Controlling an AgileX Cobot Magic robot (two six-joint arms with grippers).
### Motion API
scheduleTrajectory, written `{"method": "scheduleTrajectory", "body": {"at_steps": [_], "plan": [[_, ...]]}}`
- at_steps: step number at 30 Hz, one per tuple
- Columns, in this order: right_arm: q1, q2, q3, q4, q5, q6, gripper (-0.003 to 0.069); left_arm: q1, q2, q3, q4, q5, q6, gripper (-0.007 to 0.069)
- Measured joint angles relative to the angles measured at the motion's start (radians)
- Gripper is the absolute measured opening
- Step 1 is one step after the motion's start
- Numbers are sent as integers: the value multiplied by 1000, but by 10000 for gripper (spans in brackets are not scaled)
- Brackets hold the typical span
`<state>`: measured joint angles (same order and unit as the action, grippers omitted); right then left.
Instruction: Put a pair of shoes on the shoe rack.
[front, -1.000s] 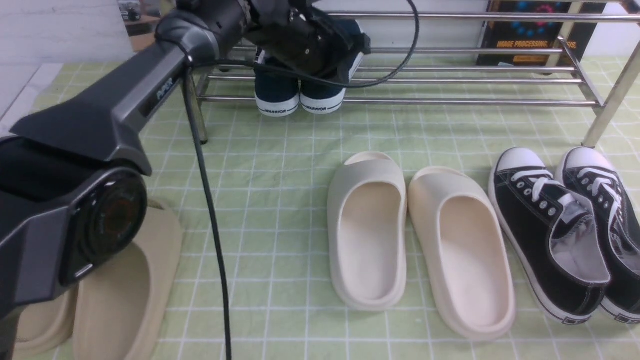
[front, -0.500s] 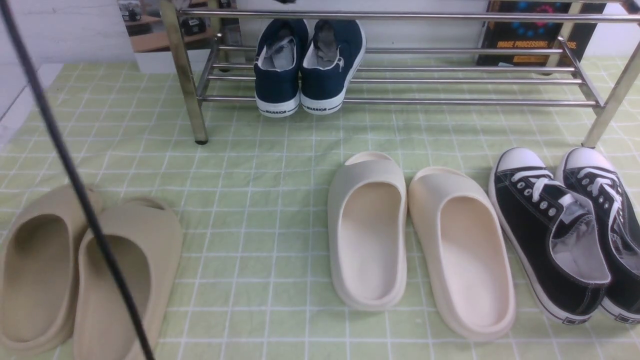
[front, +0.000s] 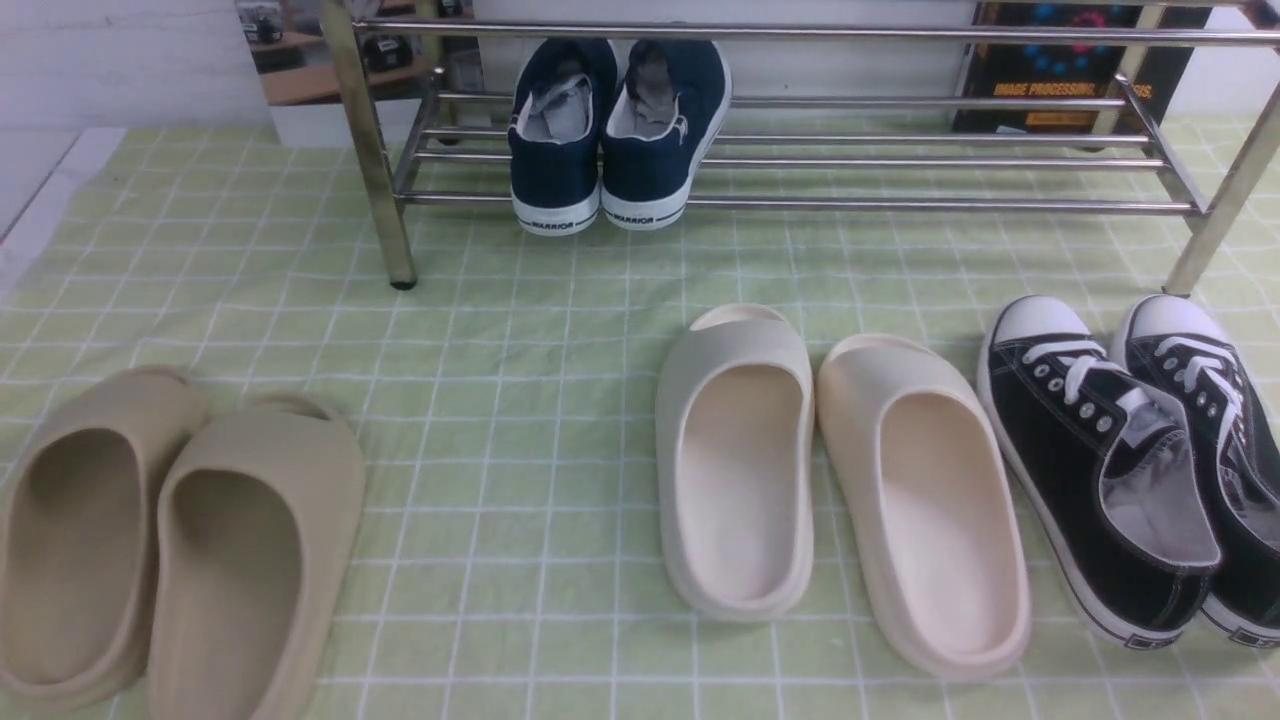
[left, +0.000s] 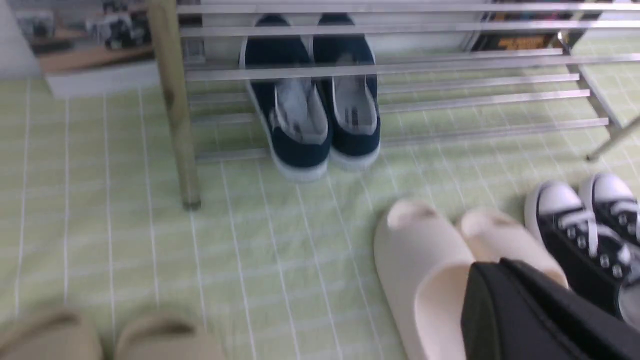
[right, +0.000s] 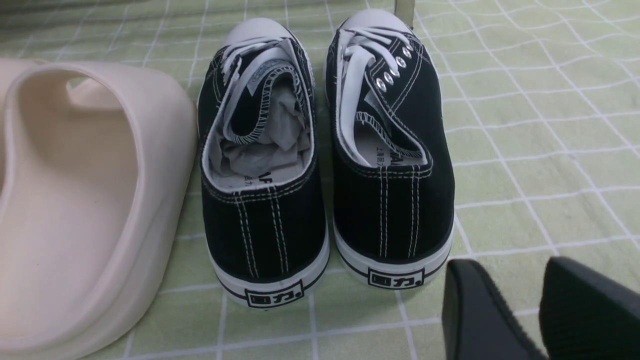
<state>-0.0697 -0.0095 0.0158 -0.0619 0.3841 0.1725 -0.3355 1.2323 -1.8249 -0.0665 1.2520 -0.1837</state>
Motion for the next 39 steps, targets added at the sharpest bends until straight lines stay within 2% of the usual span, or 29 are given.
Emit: {"method": "scheduleTrajectory", "body": {"at_steps": [2, 3, 4, 6, 7, 13, 18, 24, 28, 31, 36, 37, 39], "plan": [[0, 0, 0, 0, 0, 0, 239, 0, -128, 191, 1, -7, -32, -13], [0, 0, 0, 0, 0, 0, 239, 0, -140, 209, 1, -10, -36, -13], [0, 0, 0, 0, 0, 0, 239, 0, -232, 372, 2, -55, -68, -13], [0, 0, 0, 0, 0, 0, 239, 0, -308, 476, 4, -99, -91, -13], [0, 0, 0, 0, 0, 0, 239, 0, -388, 617, 12, -165, -125, -13], [0, 0, 0, 0, 0, 0, 239, 0, -592, 886, 86, -235, -161, -13], [0, 0, 0, 0, 0, 0, 239, 0, -673, 959, 99, -258, -164, -13], [0, 0, 0, 0, 0, 0, 239, 0, -696, 962, 183, -330, -128, -13], [0, 0, 0, 0, 0, 0, 239, 0, -701, 973, 196, -347, -128, -13], [0, 0, 0, 0, 0, 0, 239, 23, -752, 1069, 185, -476, -131, -13], [0, 0, 0, 0, 0, 0, 239, 146, -891, 1324, 96, -804, -82, -13], [0, 0, 0, 0, 0, 0, 239, 151, -898, 1324, 96, -804, -82, -13], [0, 0, 0, 0, 0, 0, 239, 206, -984, 1479, 67, -968, -57, -13]]}}
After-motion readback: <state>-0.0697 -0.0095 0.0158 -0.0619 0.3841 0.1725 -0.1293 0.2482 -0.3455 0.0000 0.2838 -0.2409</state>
